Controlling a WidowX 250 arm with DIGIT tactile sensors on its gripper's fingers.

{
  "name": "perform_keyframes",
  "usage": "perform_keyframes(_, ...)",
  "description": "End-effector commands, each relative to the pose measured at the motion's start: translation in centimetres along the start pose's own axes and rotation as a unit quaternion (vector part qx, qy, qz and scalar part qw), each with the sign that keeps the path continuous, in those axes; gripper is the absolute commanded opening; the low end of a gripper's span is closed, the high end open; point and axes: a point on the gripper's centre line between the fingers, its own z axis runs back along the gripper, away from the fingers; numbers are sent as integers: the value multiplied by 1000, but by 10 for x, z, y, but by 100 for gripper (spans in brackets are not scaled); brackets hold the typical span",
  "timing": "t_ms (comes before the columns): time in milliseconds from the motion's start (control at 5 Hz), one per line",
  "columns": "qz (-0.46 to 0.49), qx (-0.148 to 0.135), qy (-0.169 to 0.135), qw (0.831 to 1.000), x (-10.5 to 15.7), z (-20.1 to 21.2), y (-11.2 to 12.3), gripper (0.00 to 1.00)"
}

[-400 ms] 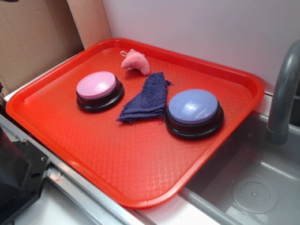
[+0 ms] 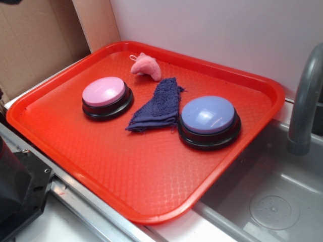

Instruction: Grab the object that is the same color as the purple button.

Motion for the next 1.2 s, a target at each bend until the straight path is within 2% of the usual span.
perform_keyframes(0,128,16,-3,992,33,-17,-8,100)
perform_keyframes(400,293,39,-17,955,81,-57,-17,100)
perform_keyframes(600,326,46,-28,944,103,-83,-24,100)
perform_keyframes(800,344,66,-43,935,120,-112,-26,100)
perform_keyframes(1000,346,77,-57,933,136,-142,-24,100)
